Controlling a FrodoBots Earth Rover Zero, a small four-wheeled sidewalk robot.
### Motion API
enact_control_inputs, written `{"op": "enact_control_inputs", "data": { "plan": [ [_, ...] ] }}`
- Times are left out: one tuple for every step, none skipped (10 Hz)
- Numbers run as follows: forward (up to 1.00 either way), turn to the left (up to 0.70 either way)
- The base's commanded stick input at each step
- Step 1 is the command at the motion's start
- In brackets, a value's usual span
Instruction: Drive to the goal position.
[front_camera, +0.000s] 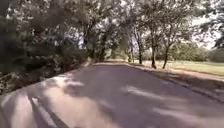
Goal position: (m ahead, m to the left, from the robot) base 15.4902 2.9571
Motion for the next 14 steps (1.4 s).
{"op": "enact_control_inputs", "data": {
  "plan": [
    [0.70, 0.00],
    [0.70, 0.00],
    [0.70, 0.00],
    [0.70, 0.00],
    [0.70, 0.00],
    [0.70, 0.00],
    [0.70, 0.00],
    [0.70, 0.00],
    [0.70, 0.00],
    [0.70, 0.00],
    [0.70, 0.00],
    [0.70, 0.00],
    [0.70, 0.00],
    [0.70, 0.00]
  ]
}}
